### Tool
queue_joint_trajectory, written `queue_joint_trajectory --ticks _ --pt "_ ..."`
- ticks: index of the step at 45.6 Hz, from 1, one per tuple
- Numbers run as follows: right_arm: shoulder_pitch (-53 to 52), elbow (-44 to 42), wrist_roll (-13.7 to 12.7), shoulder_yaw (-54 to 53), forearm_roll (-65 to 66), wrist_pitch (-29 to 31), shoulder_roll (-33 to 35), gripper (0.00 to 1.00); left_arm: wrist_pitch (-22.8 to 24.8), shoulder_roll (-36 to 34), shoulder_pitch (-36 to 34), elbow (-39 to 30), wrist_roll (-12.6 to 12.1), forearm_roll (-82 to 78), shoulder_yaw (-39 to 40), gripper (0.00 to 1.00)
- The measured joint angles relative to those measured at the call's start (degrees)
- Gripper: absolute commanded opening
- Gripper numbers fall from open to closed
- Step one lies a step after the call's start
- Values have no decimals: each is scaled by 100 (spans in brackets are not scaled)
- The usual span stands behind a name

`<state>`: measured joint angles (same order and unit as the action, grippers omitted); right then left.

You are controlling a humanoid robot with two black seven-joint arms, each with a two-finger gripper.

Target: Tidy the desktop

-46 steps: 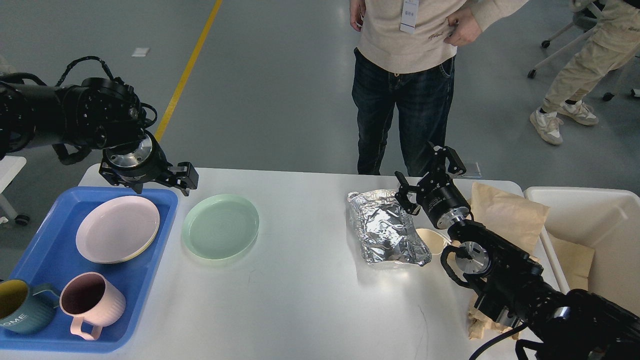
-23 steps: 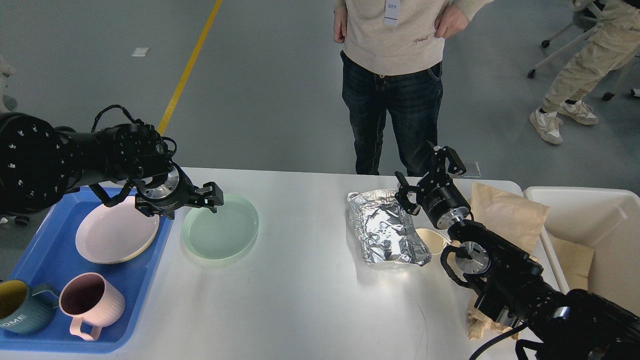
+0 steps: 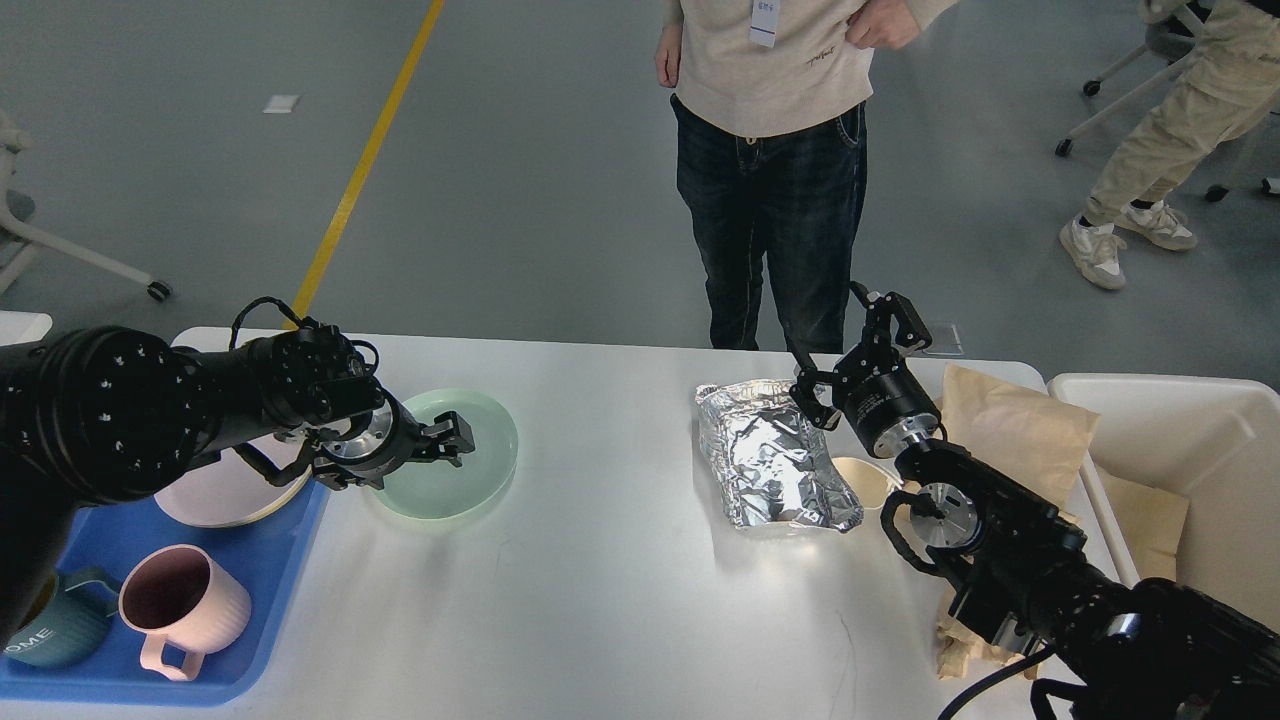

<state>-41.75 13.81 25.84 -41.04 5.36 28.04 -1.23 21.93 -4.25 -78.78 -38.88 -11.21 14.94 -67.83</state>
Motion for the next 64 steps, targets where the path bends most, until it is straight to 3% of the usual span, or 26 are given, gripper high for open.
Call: queue_joint_trajectory --ticks 7,14,33,64 --pt "0 0 0 0 0 0 0 100 -152 -6 144 119 -550 1 396 91" --pt "0 0 0 0 0 0 0 100 -169 -48 216 123 -816 7 545 91" --pt "0 0 0 0 0 0 0 100 -494 -101 704 378 -849 9 753 90" --pt "0 -1 0 0 0 0 0 100 -560 -25 1126 761 -839 -8 985 68"
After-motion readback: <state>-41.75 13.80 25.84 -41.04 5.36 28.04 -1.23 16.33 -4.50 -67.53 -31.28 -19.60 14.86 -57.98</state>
